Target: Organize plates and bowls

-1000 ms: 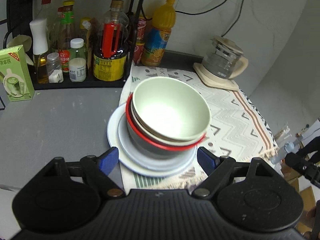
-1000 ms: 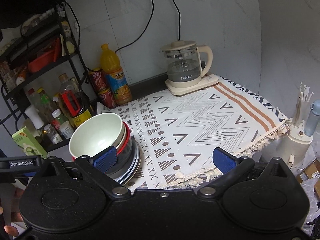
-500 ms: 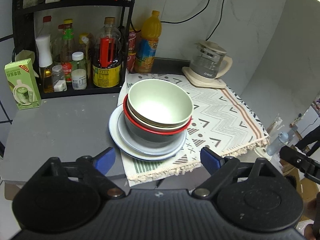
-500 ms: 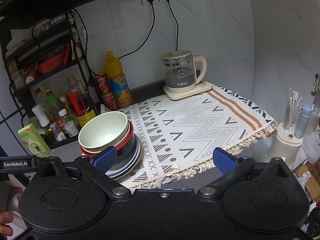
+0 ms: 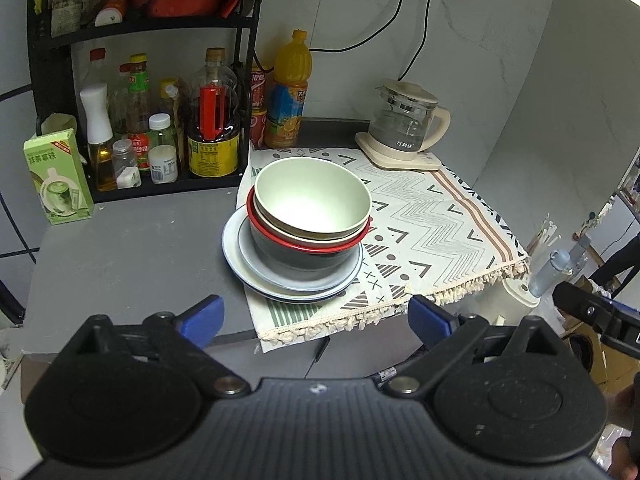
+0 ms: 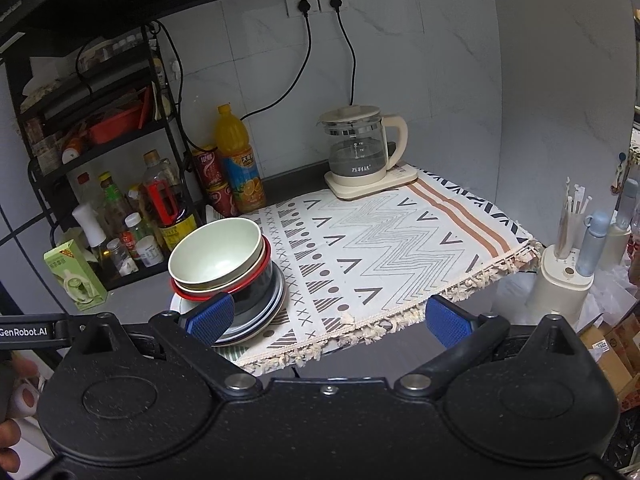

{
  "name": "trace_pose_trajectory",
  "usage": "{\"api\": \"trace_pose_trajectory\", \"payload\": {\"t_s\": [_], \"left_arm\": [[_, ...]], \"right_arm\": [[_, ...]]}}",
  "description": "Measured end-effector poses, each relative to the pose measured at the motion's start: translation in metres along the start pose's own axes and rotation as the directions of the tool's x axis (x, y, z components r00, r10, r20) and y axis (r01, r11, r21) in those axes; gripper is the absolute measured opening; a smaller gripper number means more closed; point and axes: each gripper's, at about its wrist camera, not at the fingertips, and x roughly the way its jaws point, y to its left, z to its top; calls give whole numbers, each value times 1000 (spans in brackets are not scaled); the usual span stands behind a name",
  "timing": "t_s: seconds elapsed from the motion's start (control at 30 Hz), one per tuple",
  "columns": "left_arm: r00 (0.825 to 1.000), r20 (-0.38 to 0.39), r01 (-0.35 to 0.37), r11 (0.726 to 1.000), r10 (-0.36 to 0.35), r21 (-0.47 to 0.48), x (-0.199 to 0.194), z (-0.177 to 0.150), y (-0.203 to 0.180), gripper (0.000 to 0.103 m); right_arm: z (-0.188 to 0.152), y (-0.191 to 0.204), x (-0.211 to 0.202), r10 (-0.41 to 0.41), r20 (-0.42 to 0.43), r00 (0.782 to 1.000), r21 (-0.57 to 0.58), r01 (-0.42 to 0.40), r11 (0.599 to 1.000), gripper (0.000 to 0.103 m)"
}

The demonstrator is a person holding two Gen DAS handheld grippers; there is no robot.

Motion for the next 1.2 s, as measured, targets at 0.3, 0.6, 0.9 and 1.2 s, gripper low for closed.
{"api": "trace_pose_trajectory", "payload": {"t_s": [0.3, 0.6, 0.9, 1.2], "left_arm": [[1000, 5, -20, 1000, 20, 0, -14, -6, 9, 97], [999, 14, -32, 999, 32, -6, -21, -6, 14, 97], [999, 23, -35, 999, 36, -4, -24, -4, 13, 97], [999, 30, -43, 999, 43, -1, -27, -4, 11, 97]], "right_arm": [[0, 8, -13, 13, 2, 1000, -9, -13, 1000, 103], [-1, 16, -14, 29, 2, 1000, -25, -29, 999, 103], [1, 16, -14, 39, 3, 999, -27, -39, 999, 103], [1, 16, -15, 48, 0, 999, -33, -48, 998, 103]]}}
